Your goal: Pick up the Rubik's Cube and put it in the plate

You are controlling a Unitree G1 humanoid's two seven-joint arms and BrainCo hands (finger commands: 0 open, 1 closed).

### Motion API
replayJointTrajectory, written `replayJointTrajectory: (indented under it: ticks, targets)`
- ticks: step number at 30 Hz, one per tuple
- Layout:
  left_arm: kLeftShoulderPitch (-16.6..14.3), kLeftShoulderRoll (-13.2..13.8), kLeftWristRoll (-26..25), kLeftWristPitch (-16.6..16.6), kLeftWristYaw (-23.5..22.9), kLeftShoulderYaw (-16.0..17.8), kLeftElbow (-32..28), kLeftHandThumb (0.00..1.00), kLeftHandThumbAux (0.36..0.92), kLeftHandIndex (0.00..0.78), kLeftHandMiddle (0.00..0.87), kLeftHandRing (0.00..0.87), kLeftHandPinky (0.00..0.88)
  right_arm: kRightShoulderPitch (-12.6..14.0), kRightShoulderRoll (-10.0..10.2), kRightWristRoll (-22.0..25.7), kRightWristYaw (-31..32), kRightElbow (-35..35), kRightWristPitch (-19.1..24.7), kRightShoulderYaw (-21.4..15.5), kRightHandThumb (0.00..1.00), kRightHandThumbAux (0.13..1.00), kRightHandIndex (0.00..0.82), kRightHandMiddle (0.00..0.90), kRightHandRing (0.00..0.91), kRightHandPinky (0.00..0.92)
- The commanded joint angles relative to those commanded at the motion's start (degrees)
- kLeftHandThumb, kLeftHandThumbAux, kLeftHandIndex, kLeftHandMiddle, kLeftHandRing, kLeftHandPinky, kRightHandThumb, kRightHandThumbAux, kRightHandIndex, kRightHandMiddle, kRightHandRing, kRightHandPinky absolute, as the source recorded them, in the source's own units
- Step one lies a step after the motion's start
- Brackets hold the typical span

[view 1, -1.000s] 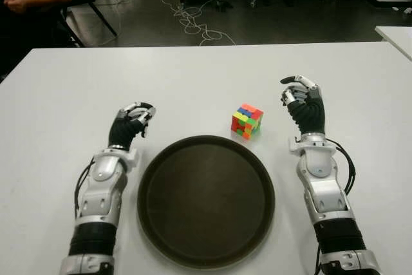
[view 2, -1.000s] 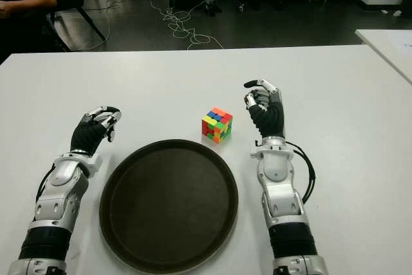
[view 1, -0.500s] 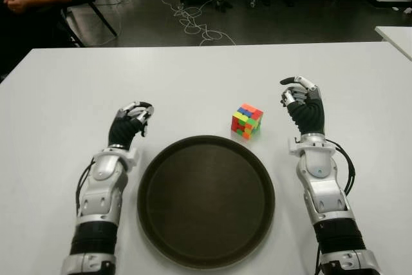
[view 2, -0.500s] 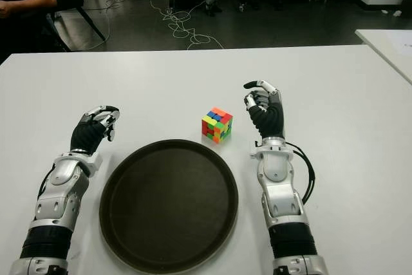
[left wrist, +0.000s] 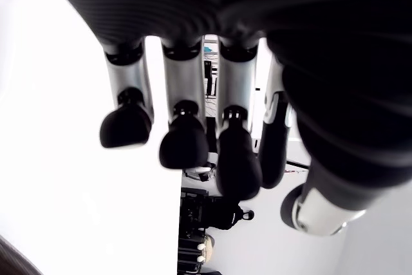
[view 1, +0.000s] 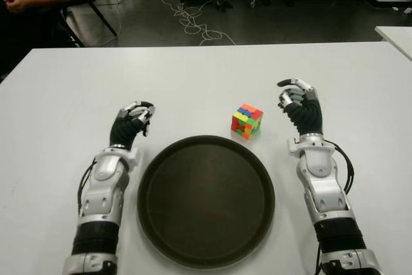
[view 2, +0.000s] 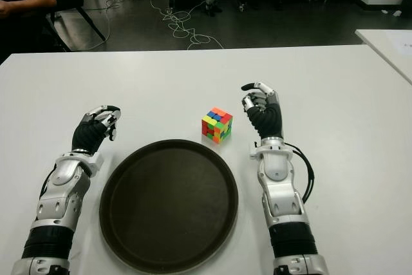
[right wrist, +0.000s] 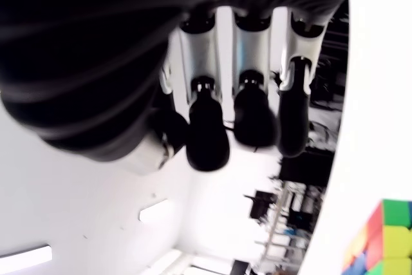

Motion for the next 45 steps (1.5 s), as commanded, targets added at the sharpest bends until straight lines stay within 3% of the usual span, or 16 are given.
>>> replayJointTrajectory:
  ticks: [4,7,12,16,17,20,27,31,34,35,36,38,41,45]
  targets:
    - [-0.3,-0.1,-0.7,0.8,-0.2,0.4,0.1,0.713,0.703,0.434,0.701,0.73,0.757,-0.9,-0.6,-0.6,0.4,0.0,0.5,0.2,0.687,0.728,0.425,0.575,0.6,0.597]
    - [-0.5,0.0,-1.4,2.0,-0.3,0.7,0.1,0.711,0.704,0.432,0.674,0.709,0.743,-1.2,-1.2,-1.7,0.2,0.3,-1.5,0.9,0.681,0.732,0.418,0.497,0.52,0.519]
    - [-0.8,0.2,-2.1,4.9,-0.4,0.8,-0.6,0.694,0.711,0.417,0.591,0.644,0.683,-3.4,-5.4,-13.9,-8.9,5.9,-16.7,4.7,0.669,0.739,0.405,0.385,0.395,0.41]
    - [-0.8,0.2,-2.4,6.6,-0.1,0.8,-1.3,0.683,0.715,0.406,0.464,0.543,0.586,-7.2,-9.2,-24.7,-18.4,12.9,-24.5,8.3,0.667,0.743,0.399,0.325,0.33,0.36]
    - [-0.7,0.2,-2.5,6.9,0.0,0.9,-1.5,0.568,0.695,0.311,0.408,0.485,0.536,-8.0,-10.3,-27.4,-20.7,14.3,-25.5,9.2,0.667,0.744,0.397,0.296,0.303,0.338]
    - [-0.6,0.0,-2.4,7.3,0.3,0.9,-1.9,0.418,0.671,0.191,0.33,0.398,0.459,-10.1,-12.5,-33.2,-25.0,18.0,-25.5,11.8,0.665,0.745,0.395,0.253,0.262,0.304]
    - [-0.2,0.3,-0.5,4.8,0.2,0.0,-1.7,0.352,0.657,0.137,0.268,0.311,0.374,-12.8,-16.6,-39.9,-28.6,24.9,-23.2,16.5,0.661,0.745,0.394,0.195,0.207,0.223]
    - [0.5,1.0,2.4,-0.1,-0.5,-1.6,-0.9,0.327,0.645,0.141,0.25,0.271,0.306,-13.6,-18.8,-42.0,-23.9,23.8,-20.2,19.3,0.659,0.744,0.394,0.179,0.17,0.136]
    - [1.0,2.3,6.3,-5.2,-0.6,-3.6,0.2,0.306,0.636,0.15,0.24,0.244,0.257,-14.4,-21.4,-43.3,-15.7,21.6,-16.6,21.1,0.659,0.742,0.394,0.175,0.147,0.073]
    - [1.1,3.0,7.7,-6.8,-0.8,-4.2,0.7,0.3,0.633,0.152,0.237,0.237,0.247,-14.4,-22.2,-43.9,-13.0,20.3,-15.3,21.7,0.548,0.733,0.346,0.174,0.141,0.058]
    - [1.1,3.3,8.4,-7.8,-0.9,-4.6,1.1,0.287,0.63,0.155,0.232,0.226,0.232,-14.3,-22.7,-44.1,-11.5,19.4,-14.4,22.0,0.365,0.721,0.274,0.172,0.132,0.037]
    - [1.0,3.8,9.3,-9.3,-1.3,-5.0,1.8,0.271,0.627,0.157,0.224,0.213,0.215,-14.1,-23.2,-44.5,-9.4,17.9,-12.9,22.5,0.168,0.704,0.2,0.171,0.125,0.015]
    - [0.9,4.4,10.1,-11.1,-2.0,-5.6,2.7,0.258,0.631,0.159,0.219,0.204,0.195,-13.9,-23.6,-45.1,-7.5,16.3,-11.0,23.1,0.072,0.687,0.169,0.179,0.131,0.004]
    - [0.6,4.9,10.6,-13.1,-2.6,-5.8,4.3,0.247,0.636,0.165,0.221,0.201,0.19,-13.6,-23.6,-45.0,-6.3,15.2,-9.5,23.5,0.035,0.678,0.163,0.187,0.14,0.003]
